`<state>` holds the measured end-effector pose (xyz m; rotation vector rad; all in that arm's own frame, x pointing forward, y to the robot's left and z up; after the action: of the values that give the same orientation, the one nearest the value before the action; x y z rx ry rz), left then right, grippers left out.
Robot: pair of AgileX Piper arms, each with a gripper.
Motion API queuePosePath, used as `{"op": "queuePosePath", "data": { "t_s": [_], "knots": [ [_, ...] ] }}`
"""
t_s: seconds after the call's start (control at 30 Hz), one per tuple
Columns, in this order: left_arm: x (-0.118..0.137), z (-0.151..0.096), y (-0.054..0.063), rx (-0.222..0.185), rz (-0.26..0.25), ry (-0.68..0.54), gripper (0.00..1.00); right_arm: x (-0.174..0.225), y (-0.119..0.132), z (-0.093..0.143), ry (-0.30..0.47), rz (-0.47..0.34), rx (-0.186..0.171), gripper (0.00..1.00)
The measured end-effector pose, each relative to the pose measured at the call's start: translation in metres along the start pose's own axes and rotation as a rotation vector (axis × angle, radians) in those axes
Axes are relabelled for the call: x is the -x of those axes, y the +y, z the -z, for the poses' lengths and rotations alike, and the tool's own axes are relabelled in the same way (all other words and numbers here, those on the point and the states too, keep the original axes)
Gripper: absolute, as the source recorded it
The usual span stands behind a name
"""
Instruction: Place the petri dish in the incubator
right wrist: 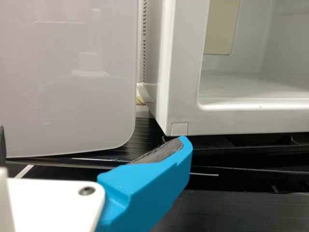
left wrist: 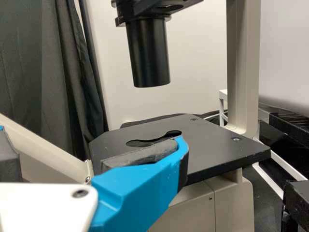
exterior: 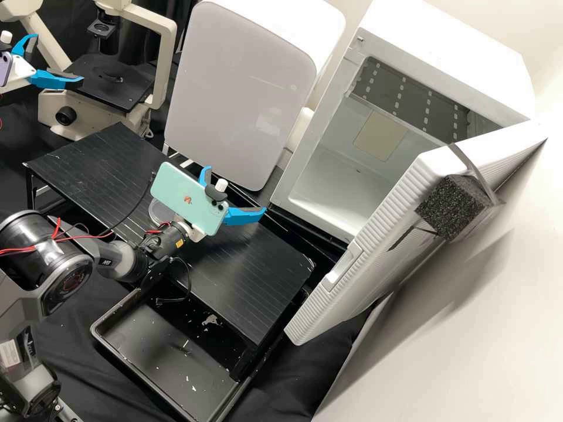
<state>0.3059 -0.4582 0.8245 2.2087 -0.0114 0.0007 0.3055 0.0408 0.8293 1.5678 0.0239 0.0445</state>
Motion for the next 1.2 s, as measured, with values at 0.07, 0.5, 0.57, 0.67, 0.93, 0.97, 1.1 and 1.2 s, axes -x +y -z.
{"op": "queuePosePath", "data": {
  "t_s": [0.07, 0.5, 0.57, 0.67, 0.93, 0.97, 1.1, 1.2],
  "knots": [
    [0.0, 0.0, 0.0, 0.0, 0.0, 0.0, 1.0, 0.0, 0.0, 0.0, 0.0, 0.0, 0.0, 1.0],
    [0.0, 0.0, 0.0, 0.0, 0.0, 0.0, 1.0, 0.025, 0.005, -0.002, 0.036, -0.019, -0.006, 1.0],
    [0.0, 0.0, 0.0, 0.0, 0.0, 0.0, 1.0, 0.038, 0.009, 0.001, 0.074, -0.046, -0.02, 1.0],
    [0.0, 0.0, 0.0, 0.0, 0.0, 0.0, 1.0, 0.061, 0.014, 0.005, 0.134, -0.095, -0.031, 1.0],
    [0.0, 0.0, 0.0, 0.0, 0.0, 0.0, 1.0, 0.11, -0.009, 0.017, 0.228, -0.036, 0.005, 1.0],
    [0.0, 0.0, 0.0, 0.0, 0.0, 0.0, 1.0, 0.113, -0.014, 0.016, 0.228, -0.017, 0.015, 1.0],
    [0.0, 0.0, 0.0, 0.0, 0.0, 0.0, 1.0, 0.125, -0.029, 0.012, 0.211, 0.05, 0.04, 1.0],
    [0.0, 0.0, 0.0, 0.0, 0.0, 0.0, 1.0, 0.129, -0.034, 0.007, 0.177, 0.067, 0.041, 1.0]
  ]
}}
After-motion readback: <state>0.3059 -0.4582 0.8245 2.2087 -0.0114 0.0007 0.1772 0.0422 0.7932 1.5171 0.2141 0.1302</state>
